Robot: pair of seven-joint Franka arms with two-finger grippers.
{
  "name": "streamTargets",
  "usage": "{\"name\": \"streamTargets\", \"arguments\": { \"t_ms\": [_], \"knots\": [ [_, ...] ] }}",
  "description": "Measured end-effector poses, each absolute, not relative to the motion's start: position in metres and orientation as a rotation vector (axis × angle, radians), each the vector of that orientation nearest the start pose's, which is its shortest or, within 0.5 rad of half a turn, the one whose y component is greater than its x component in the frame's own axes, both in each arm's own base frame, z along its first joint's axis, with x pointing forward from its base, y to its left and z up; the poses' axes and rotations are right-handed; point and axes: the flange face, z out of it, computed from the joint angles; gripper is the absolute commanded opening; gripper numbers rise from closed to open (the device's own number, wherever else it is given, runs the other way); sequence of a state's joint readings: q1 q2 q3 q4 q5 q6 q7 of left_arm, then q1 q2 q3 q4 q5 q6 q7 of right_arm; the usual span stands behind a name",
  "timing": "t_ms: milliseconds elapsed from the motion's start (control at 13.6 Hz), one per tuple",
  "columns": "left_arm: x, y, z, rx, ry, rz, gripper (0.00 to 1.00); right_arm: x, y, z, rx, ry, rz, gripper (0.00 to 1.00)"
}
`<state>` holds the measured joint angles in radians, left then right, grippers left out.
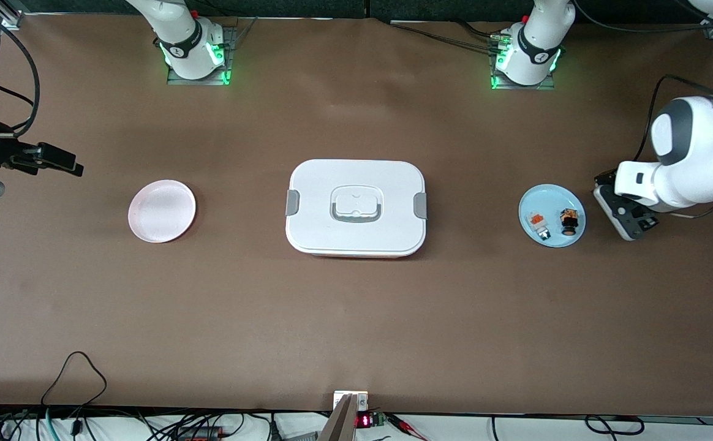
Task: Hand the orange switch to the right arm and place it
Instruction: 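Lower the left gripper over the black-capped switch on the blue plate, then close the left gripper on the black-capped orange switch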
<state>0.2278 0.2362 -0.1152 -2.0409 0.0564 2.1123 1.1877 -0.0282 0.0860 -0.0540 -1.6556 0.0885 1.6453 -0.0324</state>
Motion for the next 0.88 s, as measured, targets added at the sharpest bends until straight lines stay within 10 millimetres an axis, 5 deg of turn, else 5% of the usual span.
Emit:
{"name": "streamTargets", "arguments": {
  "t_ms": [516, 885],
  "knots": [
    [0.555, 0.060, 0.245, -2.407, 2.157, 0.143, 0.99, 0.577, -0.038, 0.541, -3.046, 0.094, 0.157, 1.00],
    [0.552, 0.055, 0.223, -2.249, 2.265, 0.049, 0.99, 0.575, -0.037, 0.540, -3.039, 0.093, 0.183, 1.00]
  ]
}}
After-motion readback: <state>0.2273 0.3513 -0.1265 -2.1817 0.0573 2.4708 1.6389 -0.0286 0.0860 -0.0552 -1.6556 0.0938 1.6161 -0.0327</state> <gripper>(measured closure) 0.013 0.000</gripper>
